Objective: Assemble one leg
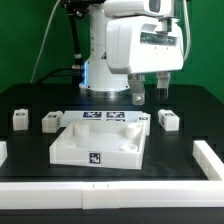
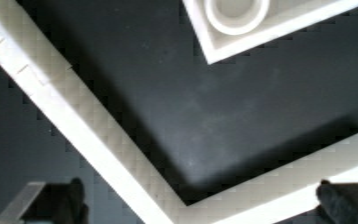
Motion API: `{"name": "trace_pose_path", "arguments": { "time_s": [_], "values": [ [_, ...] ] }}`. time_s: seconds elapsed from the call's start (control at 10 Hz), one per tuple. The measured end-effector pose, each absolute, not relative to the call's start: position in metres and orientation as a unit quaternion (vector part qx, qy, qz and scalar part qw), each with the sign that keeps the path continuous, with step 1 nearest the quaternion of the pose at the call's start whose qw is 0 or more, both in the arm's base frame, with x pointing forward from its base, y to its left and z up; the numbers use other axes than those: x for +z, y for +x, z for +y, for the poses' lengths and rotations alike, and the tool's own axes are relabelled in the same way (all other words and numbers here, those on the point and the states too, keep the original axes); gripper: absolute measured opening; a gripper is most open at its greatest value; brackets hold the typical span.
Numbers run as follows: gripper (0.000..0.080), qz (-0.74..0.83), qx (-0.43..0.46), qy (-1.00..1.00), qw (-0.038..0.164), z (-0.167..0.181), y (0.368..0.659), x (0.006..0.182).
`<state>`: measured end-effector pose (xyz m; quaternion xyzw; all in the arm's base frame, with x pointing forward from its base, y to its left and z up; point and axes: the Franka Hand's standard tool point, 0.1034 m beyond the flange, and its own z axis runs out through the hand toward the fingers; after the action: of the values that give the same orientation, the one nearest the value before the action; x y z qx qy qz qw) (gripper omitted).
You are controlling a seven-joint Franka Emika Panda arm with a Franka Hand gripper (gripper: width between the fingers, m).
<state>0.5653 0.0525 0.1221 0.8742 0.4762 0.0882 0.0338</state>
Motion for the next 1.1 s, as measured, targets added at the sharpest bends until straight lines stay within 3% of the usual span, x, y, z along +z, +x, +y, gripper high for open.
{"name": "trace_pose_path", "arguments": {
  "time_s": [0.7, 1.1],
  "values": [
    [0.0650, 0.478, 0.087, 0.873, 0.033, 0.052, 0.563, 0.120],
    [0.0650, 0.528, 0.072, 0.846, 0.034, 0.045, 0.507, 0.105]
  ]
}}
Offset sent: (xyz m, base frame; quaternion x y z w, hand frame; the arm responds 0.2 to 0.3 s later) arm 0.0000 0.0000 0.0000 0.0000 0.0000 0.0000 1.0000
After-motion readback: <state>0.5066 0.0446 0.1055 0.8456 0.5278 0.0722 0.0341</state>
